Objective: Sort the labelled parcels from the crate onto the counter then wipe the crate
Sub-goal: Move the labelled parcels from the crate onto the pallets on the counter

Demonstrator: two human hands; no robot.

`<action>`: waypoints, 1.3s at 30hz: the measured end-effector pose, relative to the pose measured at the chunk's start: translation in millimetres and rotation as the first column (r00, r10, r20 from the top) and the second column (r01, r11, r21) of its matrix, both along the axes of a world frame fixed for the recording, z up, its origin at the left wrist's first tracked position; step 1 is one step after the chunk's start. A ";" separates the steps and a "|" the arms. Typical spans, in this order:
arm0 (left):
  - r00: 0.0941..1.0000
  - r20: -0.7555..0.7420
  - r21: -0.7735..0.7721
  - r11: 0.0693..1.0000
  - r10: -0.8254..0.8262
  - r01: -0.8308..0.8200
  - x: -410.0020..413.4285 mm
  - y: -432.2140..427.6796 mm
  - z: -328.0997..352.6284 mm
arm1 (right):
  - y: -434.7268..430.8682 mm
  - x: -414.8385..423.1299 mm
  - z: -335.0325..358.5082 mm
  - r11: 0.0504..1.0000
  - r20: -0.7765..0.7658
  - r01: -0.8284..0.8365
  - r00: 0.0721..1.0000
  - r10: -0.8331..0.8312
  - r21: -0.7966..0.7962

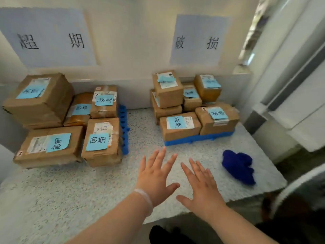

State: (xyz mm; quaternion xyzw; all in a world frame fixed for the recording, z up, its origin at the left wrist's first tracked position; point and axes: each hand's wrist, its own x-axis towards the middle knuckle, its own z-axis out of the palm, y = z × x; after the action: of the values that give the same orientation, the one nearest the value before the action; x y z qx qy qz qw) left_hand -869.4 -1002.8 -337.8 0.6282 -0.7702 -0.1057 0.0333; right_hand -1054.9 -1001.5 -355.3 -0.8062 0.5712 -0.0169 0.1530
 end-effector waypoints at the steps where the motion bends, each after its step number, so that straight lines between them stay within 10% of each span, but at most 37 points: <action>1: 0.999 0.001 -0.005 0.999 -0.043 0.043 -15.8 -0.2 3.1 | 5.2 -16.0 3.8 0.999 0.005 0.051 0.999 -0.051 -0.013; 12: 0.884 0.024 -0.042 0.883 -0.466 0.467 -216.5 11.3 21.7 | 82.6 -195.7 11.8 0.898 0.108 0.436 0.897 -0.428 -0.065; 21: 0.726 -0.020 0.022 0.725 -0.688 0.688 -428.0 60.2 5.0 | 180.4 -398.8 -1.0 0.574 0.074 0.804 0.570 -0.818 0.155; 39: 0.715 0.028 0.442 0.650 -0.699 0.618 -571.4 41.4 -82.9 | 180.9 -521.2 -76.8 0.303 0.075 0.789 0.312 -0.947 0.535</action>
State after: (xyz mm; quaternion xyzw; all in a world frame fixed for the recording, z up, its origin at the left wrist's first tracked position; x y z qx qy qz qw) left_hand -1440.9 -961.4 -420.7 0.3036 -0.9061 -0.2036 -0.2128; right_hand -1576.1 -820.6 -432.1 -0.2808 0.8681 -0.1364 0.3859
